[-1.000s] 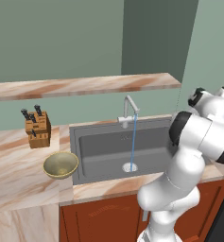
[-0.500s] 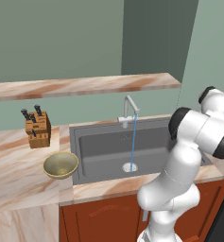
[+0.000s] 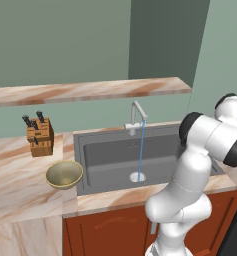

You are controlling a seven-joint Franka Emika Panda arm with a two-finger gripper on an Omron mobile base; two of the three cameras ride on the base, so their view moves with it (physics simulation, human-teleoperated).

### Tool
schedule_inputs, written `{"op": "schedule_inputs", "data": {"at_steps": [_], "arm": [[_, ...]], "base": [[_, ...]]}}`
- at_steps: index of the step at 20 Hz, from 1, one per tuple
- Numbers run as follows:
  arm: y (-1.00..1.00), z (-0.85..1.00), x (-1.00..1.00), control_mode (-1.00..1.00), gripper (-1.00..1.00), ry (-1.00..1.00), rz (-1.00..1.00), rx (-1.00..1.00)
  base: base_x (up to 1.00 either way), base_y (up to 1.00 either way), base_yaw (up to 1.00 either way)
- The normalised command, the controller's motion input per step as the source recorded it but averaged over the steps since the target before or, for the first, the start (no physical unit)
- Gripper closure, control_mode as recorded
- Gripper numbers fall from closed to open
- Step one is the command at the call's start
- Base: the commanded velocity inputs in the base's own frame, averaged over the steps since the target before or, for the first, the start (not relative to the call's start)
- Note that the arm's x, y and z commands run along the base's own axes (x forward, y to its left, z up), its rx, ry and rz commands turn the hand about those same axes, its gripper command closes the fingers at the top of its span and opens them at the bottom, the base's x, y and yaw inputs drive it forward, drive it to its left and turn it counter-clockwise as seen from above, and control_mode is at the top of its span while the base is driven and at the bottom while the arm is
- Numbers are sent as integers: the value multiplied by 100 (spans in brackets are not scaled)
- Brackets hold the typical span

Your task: Rinse each bowl for a few seconds and place them down in the sink or on the counter.

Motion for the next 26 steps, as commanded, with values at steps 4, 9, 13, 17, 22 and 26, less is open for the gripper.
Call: {"op": "schedule_inputs", "data": {"at_steps": [4,9,13,17,22,26], "arm": [[0,-18,0,-100,100,0,-1,0],[-2,-19,0,-100,100,0,-1,0],[-25,-14,0,-100,100,0,0,-1],[-31,-6,0,-100,100,0,0,-2],[-18,-9,0,-100,100,0,0,-2],[-4,-13,0,-100,100,0,0,-1]], "base": [[0,0,0],[0,0,0],[0,0,0],[0,0,0],[0,0,0],[0,0,0]]}}
